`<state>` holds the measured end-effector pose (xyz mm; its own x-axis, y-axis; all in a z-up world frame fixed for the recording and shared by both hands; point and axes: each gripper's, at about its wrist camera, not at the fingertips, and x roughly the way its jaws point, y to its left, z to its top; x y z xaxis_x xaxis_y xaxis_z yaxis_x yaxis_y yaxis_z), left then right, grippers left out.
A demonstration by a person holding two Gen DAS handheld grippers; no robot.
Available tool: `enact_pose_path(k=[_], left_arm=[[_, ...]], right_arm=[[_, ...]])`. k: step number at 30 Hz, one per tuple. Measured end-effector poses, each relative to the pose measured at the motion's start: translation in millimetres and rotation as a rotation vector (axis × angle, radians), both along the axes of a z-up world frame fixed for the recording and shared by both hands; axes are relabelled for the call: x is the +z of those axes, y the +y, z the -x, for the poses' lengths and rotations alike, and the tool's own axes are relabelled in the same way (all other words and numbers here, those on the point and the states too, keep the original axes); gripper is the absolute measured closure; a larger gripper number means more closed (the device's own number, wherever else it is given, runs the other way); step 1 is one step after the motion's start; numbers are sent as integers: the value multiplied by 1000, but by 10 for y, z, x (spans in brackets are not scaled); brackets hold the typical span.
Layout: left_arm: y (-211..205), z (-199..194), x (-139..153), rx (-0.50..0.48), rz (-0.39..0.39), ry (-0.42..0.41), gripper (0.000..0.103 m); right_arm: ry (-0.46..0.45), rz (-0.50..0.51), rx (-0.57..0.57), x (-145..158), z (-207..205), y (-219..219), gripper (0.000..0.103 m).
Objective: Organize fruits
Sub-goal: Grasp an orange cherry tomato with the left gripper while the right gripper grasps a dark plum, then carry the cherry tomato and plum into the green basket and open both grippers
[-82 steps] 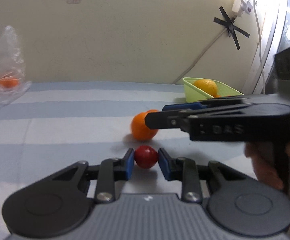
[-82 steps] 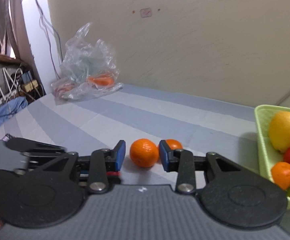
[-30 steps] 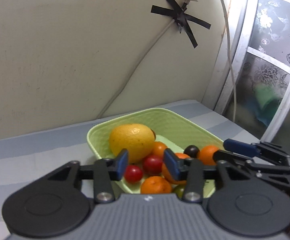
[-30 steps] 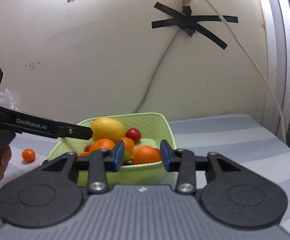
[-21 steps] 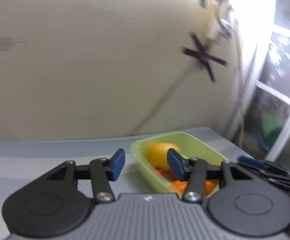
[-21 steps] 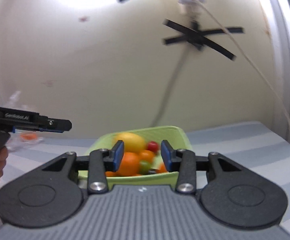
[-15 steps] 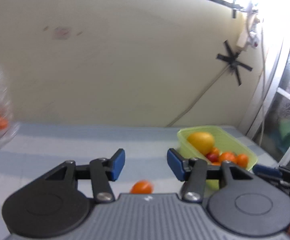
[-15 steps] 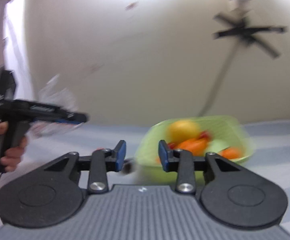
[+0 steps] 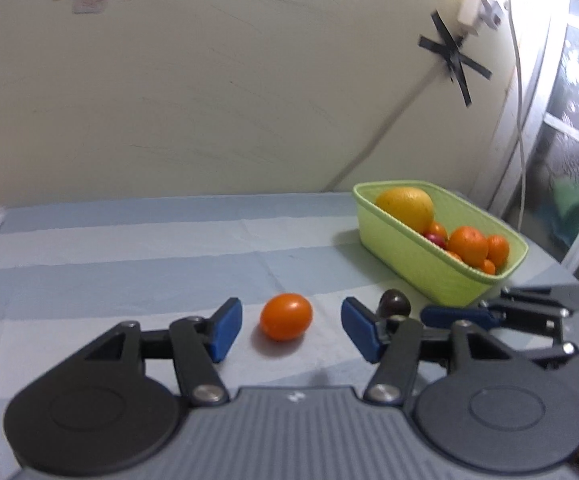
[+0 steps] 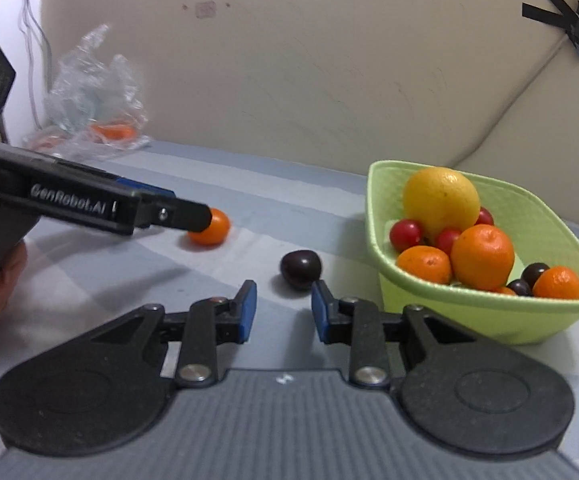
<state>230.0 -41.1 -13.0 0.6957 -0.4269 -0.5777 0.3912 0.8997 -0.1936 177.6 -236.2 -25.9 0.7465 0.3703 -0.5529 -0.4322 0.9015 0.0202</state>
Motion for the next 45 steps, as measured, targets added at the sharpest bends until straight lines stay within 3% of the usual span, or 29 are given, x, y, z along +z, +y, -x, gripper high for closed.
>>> enact_pose_path(k=[7, 10, 11, 12, 23, 27, 35, 45], left_arm=[[-111, -103, -78, -40, -68, -4, 47], [-82, -152, -111, -38, -44, 24, 57], [-72, -157, -119, -42, -32, 32, 68], [-71, -163, -127, -43, -30, 38, 70], [54, 179, -79, -19, 52, 32, 70], [122, 283, -13, 7, 81, 27, 70], [82, 647, 64, -7, 91, 45, 70], [-656, 1029, -46, -174, 32, 80, 70]], right_arm=[[34, 15, -45, -27, -145, 103, 70], [30, 31, -60, -30, -182, 150, 70], [30, 31, -66, -34, -194, 159, 70], [31, 31, -73, -37, -211, 168, 70], [39, 2, -145, -45, -234, 144, 67], [33, -4, -138, -38, -229, 144, 75], [12, -53, -35, 52, 351, -117, 75], [-24, -54, -92, 76, 1082, -713, 73]])
